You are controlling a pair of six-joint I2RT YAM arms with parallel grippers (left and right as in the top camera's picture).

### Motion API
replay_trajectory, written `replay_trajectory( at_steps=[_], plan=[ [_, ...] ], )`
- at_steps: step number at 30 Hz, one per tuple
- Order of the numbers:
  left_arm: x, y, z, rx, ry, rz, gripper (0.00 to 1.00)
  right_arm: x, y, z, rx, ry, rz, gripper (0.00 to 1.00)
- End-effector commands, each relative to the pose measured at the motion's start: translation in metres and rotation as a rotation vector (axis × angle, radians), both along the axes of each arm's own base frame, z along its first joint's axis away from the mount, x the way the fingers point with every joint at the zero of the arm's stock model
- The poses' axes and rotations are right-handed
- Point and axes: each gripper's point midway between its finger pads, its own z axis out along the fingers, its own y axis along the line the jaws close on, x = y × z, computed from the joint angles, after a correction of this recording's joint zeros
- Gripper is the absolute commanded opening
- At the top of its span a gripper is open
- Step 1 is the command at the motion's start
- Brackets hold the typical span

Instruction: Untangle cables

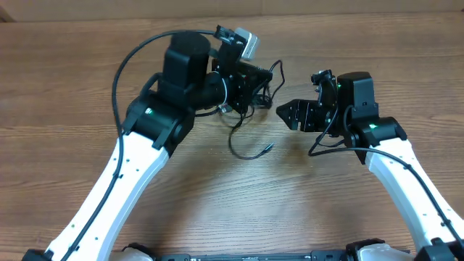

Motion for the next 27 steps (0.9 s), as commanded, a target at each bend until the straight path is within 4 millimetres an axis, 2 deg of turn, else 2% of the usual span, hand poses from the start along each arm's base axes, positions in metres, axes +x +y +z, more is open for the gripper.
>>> replay_trajectory(
  at_steps=[1,8,13,14,15,16,17,18,23,27],
  plan=[
    [-0.024,-0.002,0.040,-0.098,-0.049,-0.092,0.04,0.008,0.014,0.006,0.044,-0.010,0.028,0.76],
    [-0.035,0.014,0.072,-0.174,-0.107,-0.128,0.04,0.021,0.030,0.004,0.061,-0.060,0.060,0.73],
    [-0.029,0.024,0.078,-0.188,-0.120,-0.109,0.04,0.018,0.048,0.010,0.070,-0.096,0.107,0.73],
    [-0.027,0.026,0.078,-0.189,-0.120,-0.102,0.04,0.016,0.051,0.010,0.068,-0.098,0.117,0.65],
    [-0.025,0.028,0.079,-0.191,-0.128,-0.096,0.04,0.016,0.052,0.009,0.063,-0.099,0.118,0.50],
    [-0.023,0.031,0.081,-0.192,-0.135,-0.087,0.04,0.016,0.052,0.008,0.051,-0.097,0.112,0.30],
    [-0.020,0.034,0.082,-0.194,-0.142,-0.078,0.04,0.015,0.051,0.005,0.036,-0.092,0.103,0.16],
    [-0.017,0.038,0.083,-0.194,-0.148,-0.064,0.04,0.015,0.049,0.002,0.021,-0.080,0.093,0.07],
    [0.010,0.070,0.075,-0.164,-0.135,0.077,0.04,-0.004,0.041,-0.018,-0.021,0.037,0.086,0.04],
    [0.050,0.116,0.036,-0.036,-0.045,0.373,0.14,-0.023,0.035,-0.033,-0.049,0.139,0.086,0.04]
  ],
)
